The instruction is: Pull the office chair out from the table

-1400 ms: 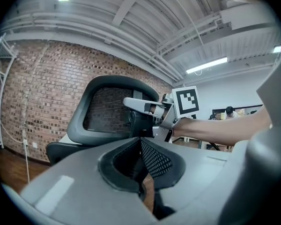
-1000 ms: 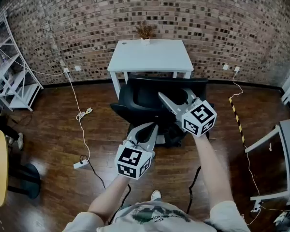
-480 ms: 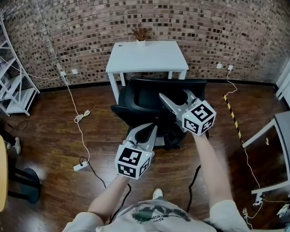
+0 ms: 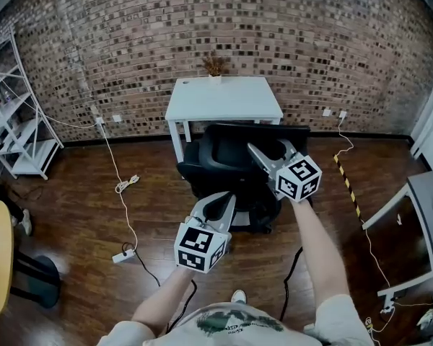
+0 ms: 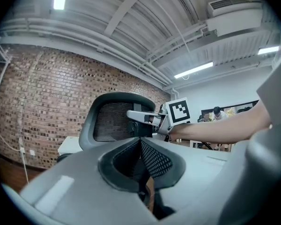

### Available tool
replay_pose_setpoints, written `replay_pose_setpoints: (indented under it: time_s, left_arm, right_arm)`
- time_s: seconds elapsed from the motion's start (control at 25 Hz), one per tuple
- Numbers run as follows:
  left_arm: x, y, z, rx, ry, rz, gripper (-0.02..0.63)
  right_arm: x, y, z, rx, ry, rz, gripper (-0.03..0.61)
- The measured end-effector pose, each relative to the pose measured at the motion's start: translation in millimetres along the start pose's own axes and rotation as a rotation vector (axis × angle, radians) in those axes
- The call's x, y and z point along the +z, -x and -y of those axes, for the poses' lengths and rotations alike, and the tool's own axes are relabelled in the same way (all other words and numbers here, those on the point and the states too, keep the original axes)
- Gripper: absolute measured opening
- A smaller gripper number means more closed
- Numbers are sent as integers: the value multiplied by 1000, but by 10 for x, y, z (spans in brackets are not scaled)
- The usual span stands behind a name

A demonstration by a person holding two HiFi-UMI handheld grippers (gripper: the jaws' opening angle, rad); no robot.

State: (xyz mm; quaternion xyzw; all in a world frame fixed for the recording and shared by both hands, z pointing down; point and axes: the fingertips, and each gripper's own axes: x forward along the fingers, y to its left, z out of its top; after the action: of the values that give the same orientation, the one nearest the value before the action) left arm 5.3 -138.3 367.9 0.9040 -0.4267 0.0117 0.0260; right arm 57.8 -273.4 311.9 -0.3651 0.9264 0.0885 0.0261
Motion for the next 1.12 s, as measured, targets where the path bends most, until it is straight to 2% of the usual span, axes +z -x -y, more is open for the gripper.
replay_pose_setpoints:
  time_s: [0.24,0.36,0.68,1.12]
  left_arm:
    - [74,251,-14,11,-11,18,15]
    - [111,350,-1,-3,-8,21,15]
    - [67,493,134,-60,19,29,15]
    - [-101,630,415,-83,74,30,15]
  right_arm:
    - [76,67,86,-189,37,23,190]
    - [73,146,28,-241,52,-1,209]
    - [130,456,-339,-286,64,-15,218]
    - [191,1034,-969,-307,47,8,215]
